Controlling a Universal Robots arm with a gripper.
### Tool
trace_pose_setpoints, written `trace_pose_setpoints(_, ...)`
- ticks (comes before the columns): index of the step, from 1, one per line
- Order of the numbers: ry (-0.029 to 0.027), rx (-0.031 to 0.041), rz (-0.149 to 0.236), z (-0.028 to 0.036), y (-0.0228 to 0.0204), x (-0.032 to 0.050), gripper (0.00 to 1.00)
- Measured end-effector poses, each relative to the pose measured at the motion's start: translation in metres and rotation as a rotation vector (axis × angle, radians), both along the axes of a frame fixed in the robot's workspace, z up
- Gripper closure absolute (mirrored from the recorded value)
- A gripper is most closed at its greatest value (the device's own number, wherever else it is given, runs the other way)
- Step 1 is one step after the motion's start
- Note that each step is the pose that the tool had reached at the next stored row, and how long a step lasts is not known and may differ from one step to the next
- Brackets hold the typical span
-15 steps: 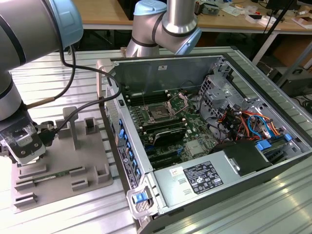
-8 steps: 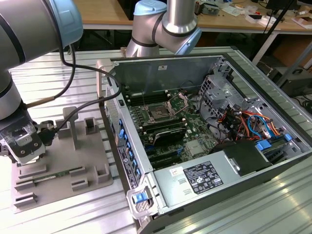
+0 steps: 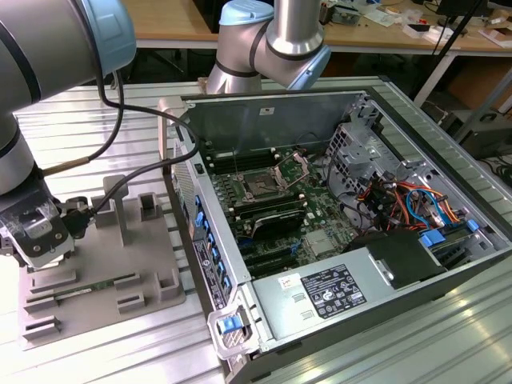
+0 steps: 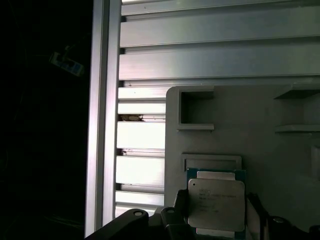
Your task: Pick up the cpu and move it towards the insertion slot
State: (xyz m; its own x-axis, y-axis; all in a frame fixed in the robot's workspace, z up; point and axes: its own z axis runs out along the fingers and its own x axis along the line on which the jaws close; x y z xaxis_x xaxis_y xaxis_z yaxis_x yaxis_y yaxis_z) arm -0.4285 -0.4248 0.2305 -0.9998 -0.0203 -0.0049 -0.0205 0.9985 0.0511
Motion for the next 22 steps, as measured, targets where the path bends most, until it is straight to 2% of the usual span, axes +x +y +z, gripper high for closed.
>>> trace_pose_setpoints(22,0.0001,-0.0001,0.0,0.0068,0.0,0.0,0.46)
